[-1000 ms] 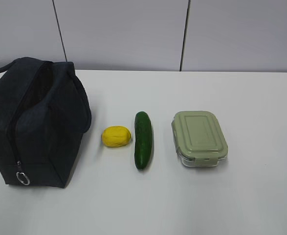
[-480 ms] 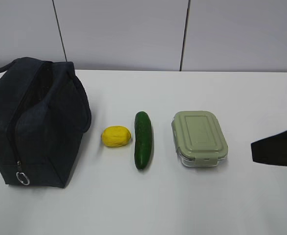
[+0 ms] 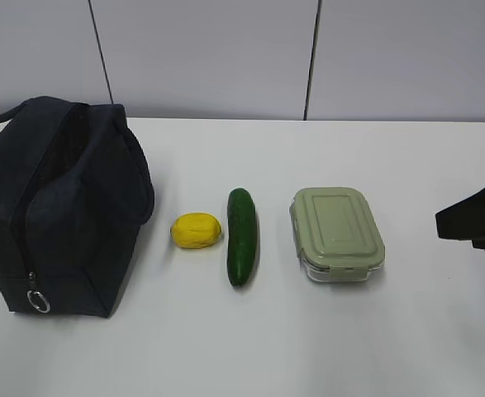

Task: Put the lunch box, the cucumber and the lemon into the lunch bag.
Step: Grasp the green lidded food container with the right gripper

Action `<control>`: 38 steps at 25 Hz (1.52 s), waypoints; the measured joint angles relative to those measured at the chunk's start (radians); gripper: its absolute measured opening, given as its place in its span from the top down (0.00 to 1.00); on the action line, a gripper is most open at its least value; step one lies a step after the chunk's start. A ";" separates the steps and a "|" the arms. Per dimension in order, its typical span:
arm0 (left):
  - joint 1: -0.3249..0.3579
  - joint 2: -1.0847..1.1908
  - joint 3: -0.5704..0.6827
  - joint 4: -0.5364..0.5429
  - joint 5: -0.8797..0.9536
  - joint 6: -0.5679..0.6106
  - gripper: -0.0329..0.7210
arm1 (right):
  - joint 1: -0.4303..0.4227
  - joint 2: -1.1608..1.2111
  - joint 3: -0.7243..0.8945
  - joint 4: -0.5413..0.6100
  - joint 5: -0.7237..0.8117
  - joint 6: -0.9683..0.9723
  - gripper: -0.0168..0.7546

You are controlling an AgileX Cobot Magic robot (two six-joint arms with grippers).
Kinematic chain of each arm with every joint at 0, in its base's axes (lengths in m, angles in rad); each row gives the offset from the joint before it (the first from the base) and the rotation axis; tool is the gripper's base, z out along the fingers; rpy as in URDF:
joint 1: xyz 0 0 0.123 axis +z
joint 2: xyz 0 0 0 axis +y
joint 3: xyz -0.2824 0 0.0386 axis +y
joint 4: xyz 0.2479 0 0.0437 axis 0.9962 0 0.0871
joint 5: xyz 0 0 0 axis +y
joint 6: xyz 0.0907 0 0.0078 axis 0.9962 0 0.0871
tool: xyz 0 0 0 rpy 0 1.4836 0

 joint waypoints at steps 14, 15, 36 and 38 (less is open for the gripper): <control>0.000 0.000 0.000 0.000 0.000 0.000 0.36 | -0.163 0.423 -0.152 0.195 0.153 -0.256 0.34; 0.000 0.000 0.000 0.000 0.000 0.000 0.36 | -0.175 0.459 -0.162 0.231 0.162 -0.291 0.34; 0.000 0.000 0.000 0.000 0.000 0.000 0.36 | -0.228 0.843 -0.340 0.404 0.164 -0.503 0.22; 0.000 0.000 0.000 0.000 0.000 0.000 0.36 | -0.228 0.844 -0.344 0.419 0.164 -0.503 0.21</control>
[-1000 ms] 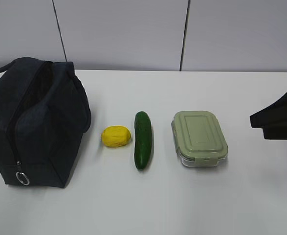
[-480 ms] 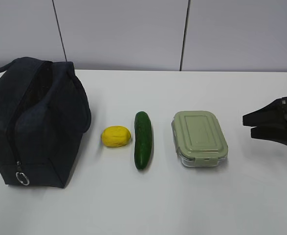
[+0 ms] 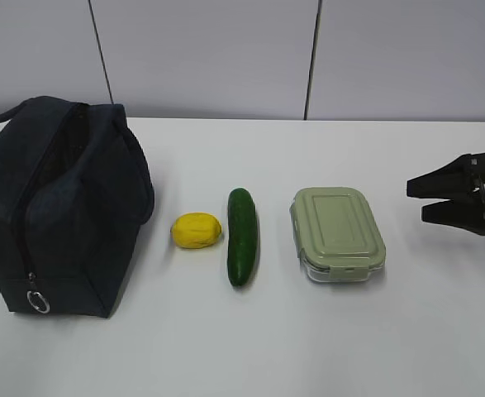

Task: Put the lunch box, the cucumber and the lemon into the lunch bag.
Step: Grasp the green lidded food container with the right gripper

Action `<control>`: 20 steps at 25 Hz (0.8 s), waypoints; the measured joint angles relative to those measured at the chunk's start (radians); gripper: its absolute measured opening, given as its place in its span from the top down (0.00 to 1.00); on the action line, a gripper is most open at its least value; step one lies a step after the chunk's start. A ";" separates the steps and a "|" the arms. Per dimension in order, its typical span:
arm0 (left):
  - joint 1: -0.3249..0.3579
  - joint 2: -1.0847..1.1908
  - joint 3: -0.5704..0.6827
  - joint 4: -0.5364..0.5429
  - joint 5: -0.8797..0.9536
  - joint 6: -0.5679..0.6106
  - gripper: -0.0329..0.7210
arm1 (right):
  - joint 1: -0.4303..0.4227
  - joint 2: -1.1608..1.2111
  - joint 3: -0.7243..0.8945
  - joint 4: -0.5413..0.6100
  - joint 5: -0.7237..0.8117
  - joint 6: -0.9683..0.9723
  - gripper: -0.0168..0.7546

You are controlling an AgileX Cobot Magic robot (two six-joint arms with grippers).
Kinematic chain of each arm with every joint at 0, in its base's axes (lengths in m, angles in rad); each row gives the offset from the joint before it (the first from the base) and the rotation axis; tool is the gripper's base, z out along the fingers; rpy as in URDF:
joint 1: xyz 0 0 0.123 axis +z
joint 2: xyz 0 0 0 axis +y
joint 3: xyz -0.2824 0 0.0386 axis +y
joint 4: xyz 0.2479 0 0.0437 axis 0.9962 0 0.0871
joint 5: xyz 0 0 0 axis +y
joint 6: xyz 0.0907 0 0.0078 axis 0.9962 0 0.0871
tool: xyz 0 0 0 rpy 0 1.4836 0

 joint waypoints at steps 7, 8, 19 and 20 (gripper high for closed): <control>0.000 0.000 0.000 0.000 0.000 0.000 0.41 | 0.074 0.002 -0.031 -0.006 0.000 -0.001 0.20; 0.000 0.000 0.000 0.000 0.000 0.000 0.41 | 0.098 0.002 -0.039 -0.018 0.000 -0.001 0.20; 0.000 0.000 0.000 0.000 0.000 0.000 0.42 | 0.155 0.117 -0.138 -0.117 0.004 0.071 0.20; 0.000 0.000 0.000 0.000 0.000 0.000 0.42 | 0.155 0.123 -0.139 -0.117 0.004 0.071 0.20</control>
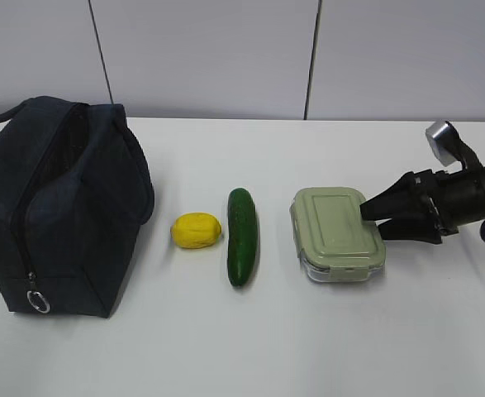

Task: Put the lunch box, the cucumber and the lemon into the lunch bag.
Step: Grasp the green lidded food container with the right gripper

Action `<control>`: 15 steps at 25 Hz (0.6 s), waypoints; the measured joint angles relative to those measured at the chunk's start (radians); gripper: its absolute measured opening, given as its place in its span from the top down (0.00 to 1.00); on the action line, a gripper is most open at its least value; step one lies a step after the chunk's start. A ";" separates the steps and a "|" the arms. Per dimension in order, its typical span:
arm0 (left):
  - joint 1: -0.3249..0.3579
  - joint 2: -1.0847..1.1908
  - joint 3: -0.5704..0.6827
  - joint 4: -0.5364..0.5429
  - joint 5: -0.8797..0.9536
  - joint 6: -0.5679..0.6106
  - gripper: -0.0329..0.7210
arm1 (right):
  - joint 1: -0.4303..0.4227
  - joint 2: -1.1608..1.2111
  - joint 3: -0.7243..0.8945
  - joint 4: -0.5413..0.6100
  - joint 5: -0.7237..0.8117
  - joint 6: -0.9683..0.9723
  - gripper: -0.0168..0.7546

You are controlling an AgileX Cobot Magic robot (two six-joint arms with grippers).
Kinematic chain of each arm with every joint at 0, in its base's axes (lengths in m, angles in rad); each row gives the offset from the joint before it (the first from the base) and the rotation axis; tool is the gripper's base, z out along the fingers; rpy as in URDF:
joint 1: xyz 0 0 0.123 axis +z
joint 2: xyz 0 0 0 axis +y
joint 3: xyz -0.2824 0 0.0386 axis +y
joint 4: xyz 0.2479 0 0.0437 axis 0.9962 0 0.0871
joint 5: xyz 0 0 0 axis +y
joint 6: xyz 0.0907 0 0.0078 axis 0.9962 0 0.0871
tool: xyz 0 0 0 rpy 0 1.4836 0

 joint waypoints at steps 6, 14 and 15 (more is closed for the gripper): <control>0.000 0.000 0.000 0.000 0.000 0.000 0.42 | 0.000 0.059 -0.002 0.019 0.000 -0.016 0.20; 0.000 0.000 0.000 0.000 0.000 0.000 0.42 | 0.000 0.104 -0.044 0.043 0.000 -0.038 0.20; 0.000 0.000 0.000 0.000 0.000 0.000 0.43 | 0.000 0.112 -0.049 0.043 0.000 -0.038 0.20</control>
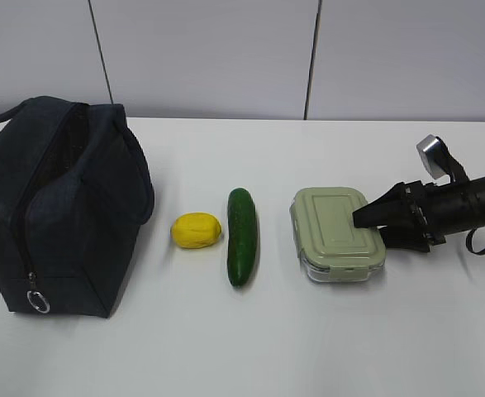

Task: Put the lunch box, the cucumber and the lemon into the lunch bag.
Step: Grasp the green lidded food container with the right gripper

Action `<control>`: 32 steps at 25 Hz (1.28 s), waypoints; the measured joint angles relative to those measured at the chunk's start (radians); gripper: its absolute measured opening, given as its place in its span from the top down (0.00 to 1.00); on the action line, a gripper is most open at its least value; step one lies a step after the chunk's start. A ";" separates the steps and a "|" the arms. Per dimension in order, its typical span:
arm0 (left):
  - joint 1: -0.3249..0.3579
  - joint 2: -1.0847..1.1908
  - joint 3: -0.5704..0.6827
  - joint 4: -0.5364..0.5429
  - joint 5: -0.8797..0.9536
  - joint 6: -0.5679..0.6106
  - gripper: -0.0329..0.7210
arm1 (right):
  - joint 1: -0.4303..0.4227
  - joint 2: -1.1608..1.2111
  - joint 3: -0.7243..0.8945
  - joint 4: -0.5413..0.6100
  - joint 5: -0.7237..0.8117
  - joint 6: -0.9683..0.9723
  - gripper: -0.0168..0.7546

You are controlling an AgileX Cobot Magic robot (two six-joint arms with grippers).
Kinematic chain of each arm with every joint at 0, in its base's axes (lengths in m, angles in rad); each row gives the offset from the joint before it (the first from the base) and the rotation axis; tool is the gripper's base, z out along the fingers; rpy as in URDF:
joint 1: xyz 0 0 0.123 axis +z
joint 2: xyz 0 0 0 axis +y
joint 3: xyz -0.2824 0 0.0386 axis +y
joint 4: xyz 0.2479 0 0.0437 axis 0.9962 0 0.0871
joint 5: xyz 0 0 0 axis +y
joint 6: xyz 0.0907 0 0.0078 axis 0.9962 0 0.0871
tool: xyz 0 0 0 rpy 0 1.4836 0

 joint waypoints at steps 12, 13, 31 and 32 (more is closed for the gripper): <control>0.000 0.000 0.000 0.000 0.000 0.000 0.43 | 0.032 0.015 -0.043 0.002 0.002 0.000 0.20; 0.000 0.000 0.000 0.000 0.000 0.000 0.43 | 0.037 0.016 -0.050 0.000 0.002 0.000 0.20; 0.000 0.000 0.000 0.000 0.000 0.000 0.43 | 0.059 0.016 -0.060 -0.025 0.001 0.002 0.20; 0.000 0.000 0.000 0.000 0.000 0.000 0.43 | 0.059 0.016 -0.060 -0.025 0.001 0.002 0.20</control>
